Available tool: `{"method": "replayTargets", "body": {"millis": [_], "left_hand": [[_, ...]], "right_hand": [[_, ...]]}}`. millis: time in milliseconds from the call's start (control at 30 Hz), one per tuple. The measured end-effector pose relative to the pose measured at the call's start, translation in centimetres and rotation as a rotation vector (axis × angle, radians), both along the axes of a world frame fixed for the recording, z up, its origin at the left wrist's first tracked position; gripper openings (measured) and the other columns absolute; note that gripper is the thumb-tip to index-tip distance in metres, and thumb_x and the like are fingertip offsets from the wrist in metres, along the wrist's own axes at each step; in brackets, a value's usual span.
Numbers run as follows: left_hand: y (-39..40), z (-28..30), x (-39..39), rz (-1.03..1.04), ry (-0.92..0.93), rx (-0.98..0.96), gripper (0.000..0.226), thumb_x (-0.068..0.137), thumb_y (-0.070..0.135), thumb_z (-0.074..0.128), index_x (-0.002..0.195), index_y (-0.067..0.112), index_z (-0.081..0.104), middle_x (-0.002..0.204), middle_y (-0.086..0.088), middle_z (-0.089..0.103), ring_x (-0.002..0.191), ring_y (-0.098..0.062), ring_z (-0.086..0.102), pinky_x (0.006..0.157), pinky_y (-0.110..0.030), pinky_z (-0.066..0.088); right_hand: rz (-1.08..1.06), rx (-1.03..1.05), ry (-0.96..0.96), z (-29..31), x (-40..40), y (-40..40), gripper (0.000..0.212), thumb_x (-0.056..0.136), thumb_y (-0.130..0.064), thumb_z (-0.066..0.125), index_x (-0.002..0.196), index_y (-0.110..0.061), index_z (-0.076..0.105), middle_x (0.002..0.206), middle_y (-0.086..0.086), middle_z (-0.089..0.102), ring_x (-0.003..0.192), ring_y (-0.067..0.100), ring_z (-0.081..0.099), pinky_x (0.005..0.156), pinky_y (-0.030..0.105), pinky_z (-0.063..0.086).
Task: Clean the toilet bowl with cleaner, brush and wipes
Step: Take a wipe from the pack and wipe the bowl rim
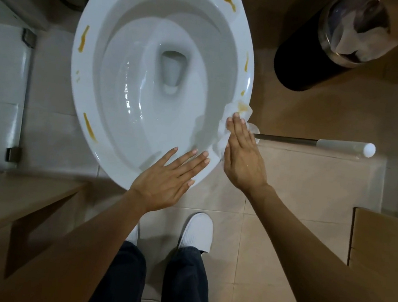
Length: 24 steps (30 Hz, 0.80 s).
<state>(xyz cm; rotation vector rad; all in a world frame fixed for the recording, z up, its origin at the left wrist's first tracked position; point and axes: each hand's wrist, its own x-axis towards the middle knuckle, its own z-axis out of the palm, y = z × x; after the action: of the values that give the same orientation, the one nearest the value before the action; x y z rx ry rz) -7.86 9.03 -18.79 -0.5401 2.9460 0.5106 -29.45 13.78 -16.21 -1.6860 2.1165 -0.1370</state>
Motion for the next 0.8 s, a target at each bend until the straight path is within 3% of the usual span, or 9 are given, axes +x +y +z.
{"method": "replayTargets", "body": {"millis": [200,433,600,800], "left_hand": [[0.0,0.2,-0.1,0.022,-0.009,0.029,0.055,0.101,0.032,0.014,0.153,0.017,0.005,0.160,0.000,0.005,0.146,-0.016,0.008,0.116,-0.043,0.016],[-0.2,0.1,-0.1,0.019,-0.001,0.050,0.055,0.101,0.034,0.012,0.153,0.016,0.008,0.159,-0.001,0.009,0.146,-0.018,0.012,0.115,-0.044,0.018],[0.0,0.1,0.0,0.027,0.000,0.060,0.054,0.101,0.034,0.010,0.153,0.016,0.010,0.159,-0.001,0.010,0.146,-0.017,0.013,0.114,-0.044,0.018],[0.0,0.1,0.0,0.039,-0.018,0.072,0.055,0.101,0.034,0.010,0.153,0.017,0.008,0.160,0.000,0.006,0.146,-0.016,0.010,0.114,-0.044,0.018]], "right_hand": [[-0.042,-0.005,0.030,-0.2,-1.0,-2.5,0.054,0.102,-0.019,0.028,0.152,-0.007,0.014,0.160,0.008,0.011,0.148,0.022,0.008,0.121,0.038,0.008],[-0.037,0.002,-0.005,0.0,1.2,0.2,0.057,0.099,-0.032,0.017,0.152,-0.011,0.015,0.160,0.005,0.012,0.147,0.015,0.004,0.117,0.027,-0.003],[-0.011,-0.023,0.002,-0.3,-0.9,-2.1,0.056,0.100,-0.031,0.014,0.152,-0.010,0.015,0.160,0.006,0.013,0.148,0.017,0.008,0.120,0.033,0.005],[-0.064,-0.069,0.022,-0.8,-3.0,-6.1,0.051,0.103,-0.020,0.028,0.152,-0.008,0.017,0.160,0.007,0.014,0.148,0.021,0.009,0.118,0.027,0.002]]}}
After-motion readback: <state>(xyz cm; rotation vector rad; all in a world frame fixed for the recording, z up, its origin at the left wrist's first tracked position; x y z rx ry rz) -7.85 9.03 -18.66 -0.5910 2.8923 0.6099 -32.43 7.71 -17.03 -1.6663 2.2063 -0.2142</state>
